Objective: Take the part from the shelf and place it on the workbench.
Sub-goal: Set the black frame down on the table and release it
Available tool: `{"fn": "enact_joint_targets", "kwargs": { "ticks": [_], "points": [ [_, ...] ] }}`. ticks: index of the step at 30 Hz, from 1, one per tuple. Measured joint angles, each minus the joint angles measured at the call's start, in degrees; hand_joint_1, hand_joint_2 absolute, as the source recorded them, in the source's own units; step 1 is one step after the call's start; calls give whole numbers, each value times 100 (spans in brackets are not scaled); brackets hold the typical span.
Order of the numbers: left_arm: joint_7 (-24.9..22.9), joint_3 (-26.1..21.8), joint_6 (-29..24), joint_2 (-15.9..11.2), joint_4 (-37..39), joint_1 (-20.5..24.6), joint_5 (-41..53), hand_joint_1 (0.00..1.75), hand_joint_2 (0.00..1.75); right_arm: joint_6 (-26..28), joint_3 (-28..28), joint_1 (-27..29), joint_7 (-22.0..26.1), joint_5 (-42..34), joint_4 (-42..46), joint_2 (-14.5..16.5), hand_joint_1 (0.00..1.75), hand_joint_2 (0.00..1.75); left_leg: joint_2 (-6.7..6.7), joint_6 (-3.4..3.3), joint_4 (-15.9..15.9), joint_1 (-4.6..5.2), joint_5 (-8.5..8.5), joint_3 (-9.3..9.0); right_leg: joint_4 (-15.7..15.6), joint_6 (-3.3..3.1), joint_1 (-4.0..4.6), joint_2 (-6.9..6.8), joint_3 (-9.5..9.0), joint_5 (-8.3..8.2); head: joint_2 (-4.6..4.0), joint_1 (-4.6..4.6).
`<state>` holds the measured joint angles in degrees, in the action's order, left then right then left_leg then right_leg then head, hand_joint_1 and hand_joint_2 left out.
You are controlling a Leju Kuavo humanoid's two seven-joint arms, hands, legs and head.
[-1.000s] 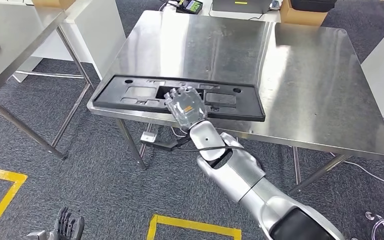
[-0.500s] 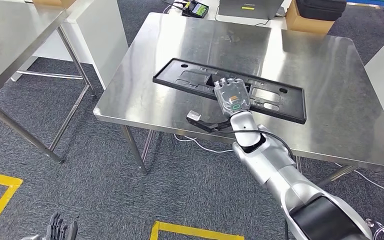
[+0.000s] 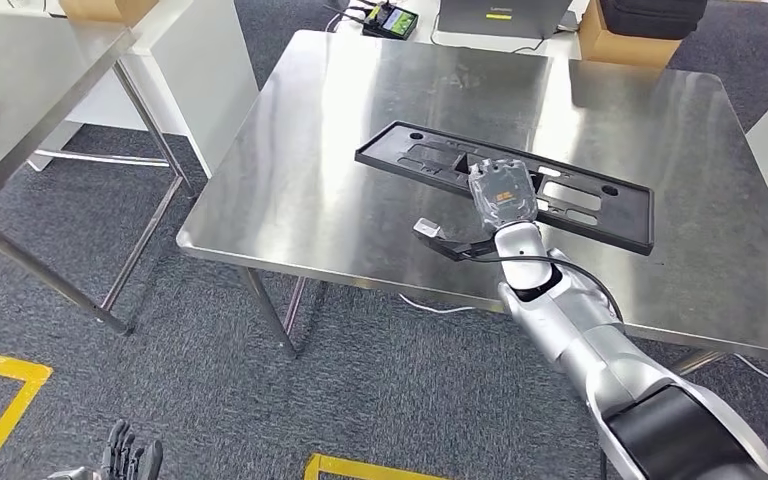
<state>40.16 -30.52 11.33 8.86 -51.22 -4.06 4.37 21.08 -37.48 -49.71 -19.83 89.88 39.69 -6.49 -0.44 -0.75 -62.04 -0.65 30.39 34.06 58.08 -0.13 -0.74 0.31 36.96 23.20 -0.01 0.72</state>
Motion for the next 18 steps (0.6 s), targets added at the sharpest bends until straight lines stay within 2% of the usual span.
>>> {"fn": "enact_joint_targets", "kwargs": {
  "ticks": [1, 3, 4, 5, 6, 8, 9, 10, 12, 14, 16, 18],
  "points": [
    [0, -1, 0, -1, 1, 2, 5, 0, 175, 15, -1, -7, -4, 0, -13, -2, 175, 175, 11, 24, -301, -5, 98, 155, 0, -43, 6, 3, -38, 28, -1, 3],
    [-1, -2, -3, -3, 10, -3, 20, 0, 175, 47, -5, -8, -9, 0, -46, -2, 175, 175, 22, 66, -1014, -13, 282, 605, 0, -105, 21, 11, -112, 93, -1, 6],
    [-1, -2, -4, -3, 18, -9, 27, 0, 175, 54, -7, 2, -10, 0, -64, -1, 175, 175, 23, 75, -1216, -16, 277, 791, 0, -113, 27, 18, -145, 123, -1, 5],
    [-1, -2, -5, -3, 25, -13, 32, 0, 175, 56, -9, 13, -10, 0, -83, -1, 175, 175, 23, 73, -1223, -16, 167, 887, 0, -110, 31, 28, -183, 154, -1, 6],
    [-1, -2, -6, -4, 30, -14, 37, 0, 175, 56, -9, 23, -10, 0, -97, -2, 175, 175, 24, 59, -1028, -15, -35, 875, 0, -102, 34, 37, -227, 186, -1, 5],
    [-1, -2, -5, -9, 31, -9, 37, 0, 175, 56, -9, 28, -11, 0, -113, -2, 175, 175, 22, -1, -298, 3, -511, 621, -1, -75, 46, 51, -317, 254, -1, 3],
    [0, -2, -6, -13, 31, -4, 38, 0, 175, 58, -9, 21, -15, 0, -117, -3, 175, 175, 24, -38, 16, 22, -629, 481, -1, -54, 60, 56, -340, 284, -1, 2],
    [-1, -2, -7, -16, 32, 0, 41, 0, 175, 62, -9, 17, -22, 0, -122, -3, 175, 175, 27, -72, 205, 42, -668, 384, -2, -30, 69, 60, -348, 305, -1, 3],
    [0, -2, -10, -18, 33, 4, 48, 0, 175, 71, -9, 25, -49, 0, -136, -4, 175, 175, 32, -129, 305, 77, -610, 313, -13, 27, 79, 63, -343, 335, -1, 3],
    [1, -3, -6, -19, 33, -1, 46, 0, 175, 75, -8, 46, -79, 0, -143, -10, 175, 175, 34, -190, 372, 61, -614, 249, 55, 72, 79, 44, -303, 387, -1, -4],
    [1, -4, 5, -19, 34, 4, 38, 0, 175, 80, -7, 52, -98, 0, -146, -21, 175, 175, 39, -255, 438, 37, -607, 162, 479, 82, 69, 26, -73, 537, -1, -11],
    [2, -4, 10, -19, 36, 10, 35, 0, 175, 85, -7, 86, -107, 0, -158, -35, 175, 175, 35, -297, 444, 43, -556, 100, 1215, 93, 37, 25, 361, 727, -1, -13]
  ]
}}
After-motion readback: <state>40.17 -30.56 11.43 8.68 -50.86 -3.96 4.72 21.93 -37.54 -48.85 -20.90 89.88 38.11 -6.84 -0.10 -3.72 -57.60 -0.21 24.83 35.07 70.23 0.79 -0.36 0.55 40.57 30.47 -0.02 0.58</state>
